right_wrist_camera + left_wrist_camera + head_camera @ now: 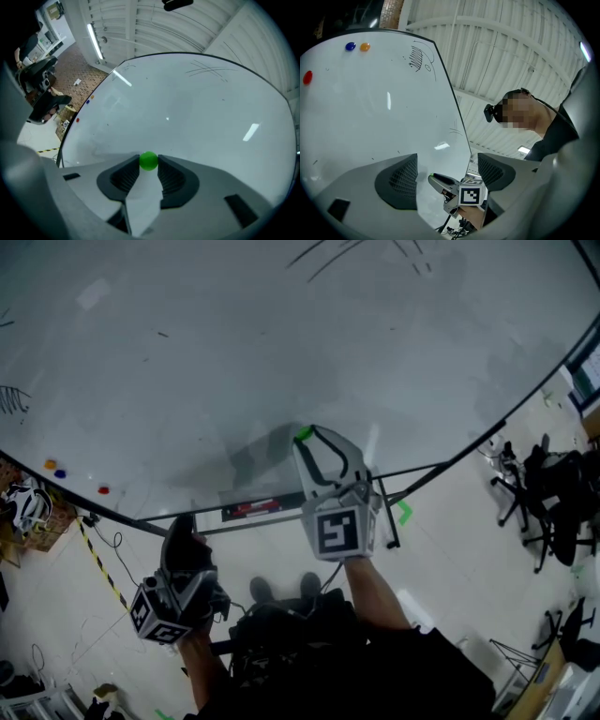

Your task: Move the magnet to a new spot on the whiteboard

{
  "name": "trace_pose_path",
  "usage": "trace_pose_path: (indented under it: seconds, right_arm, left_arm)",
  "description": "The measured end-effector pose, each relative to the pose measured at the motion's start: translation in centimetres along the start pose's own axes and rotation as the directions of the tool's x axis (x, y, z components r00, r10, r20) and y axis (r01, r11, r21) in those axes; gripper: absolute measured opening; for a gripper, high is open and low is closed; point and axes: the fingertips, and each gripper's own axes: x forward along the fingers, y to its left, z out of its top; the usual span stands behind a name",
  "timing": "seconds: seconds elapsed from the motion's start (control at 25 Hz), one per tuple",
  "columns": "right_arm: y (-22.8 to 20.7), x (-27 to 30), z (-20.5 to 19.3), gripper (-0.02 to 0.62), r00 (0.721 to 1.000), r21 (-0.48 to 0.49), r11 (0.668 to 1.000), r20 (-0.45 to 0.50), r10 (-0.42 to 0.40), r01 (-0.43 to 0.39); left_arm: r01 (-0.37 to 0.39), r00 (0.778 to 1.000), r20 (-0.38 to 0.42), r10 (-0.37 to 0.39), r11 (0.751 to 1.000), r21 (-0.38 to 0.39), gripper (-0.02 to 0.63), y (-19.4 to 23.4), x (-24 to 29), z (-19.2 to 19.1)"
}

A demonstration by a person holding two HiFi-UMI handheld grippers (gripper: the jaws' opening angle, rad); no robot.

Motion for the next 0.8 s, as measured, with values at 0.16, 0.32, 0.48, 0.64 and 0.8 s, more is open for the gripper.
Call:
trace_pose_path:
  seconds: [0.16, 0.32, 0.48, 0.64, 0.8]
  right_arm:
    - [0.1, 1.2, 0.3, 0.150, 0.998, -0.005, 0.998, -0.022, -0.062, 0.062]
    - [-0.1, 1.6, 0.7, 0.151, 0.991, -0.015, 0.992, -0.033, -0.126, 0.126]
    - [-0.2, 1.8, 0.8, 0.152, 0.983, -0.053, 0.983, -0.037, -0.179, 0.177]
    - [-0.2, 1.9, 0.8, 0.152, 0.978, -0.067, 0.976, -0.022, -0.207, 0.205]
    - [-0.2, 1.9, 0.9, 0.156, 0.980, -0.031, 0.980, -0.008, -0.197, 0.196]
  left_arm:
    - [0.023, 1.000, 0.002, -0.023, 1.000, 0.018, 0.399, 1.0, -0.4, 1.6]
    - [0.033, 0.999, 0.003, -0.033, 0.999, -0.001, 0.399, 2.0, -0.7, 2.1]
    - [0.039, 0.999, -0.003, -0.039, 0.999, -0.028, 0.399, 2.8, -1.0, 2.2]
    - [0.044, 0.999, -0.014, -0.045, 0.999, -0.028, 0.399, 3.3, -0.7, 2.1]
    - [0.052, 0.998, -0.023, -0.053, 0.998, -0.032, 0.399, 3.5, -0.3, 1.8]
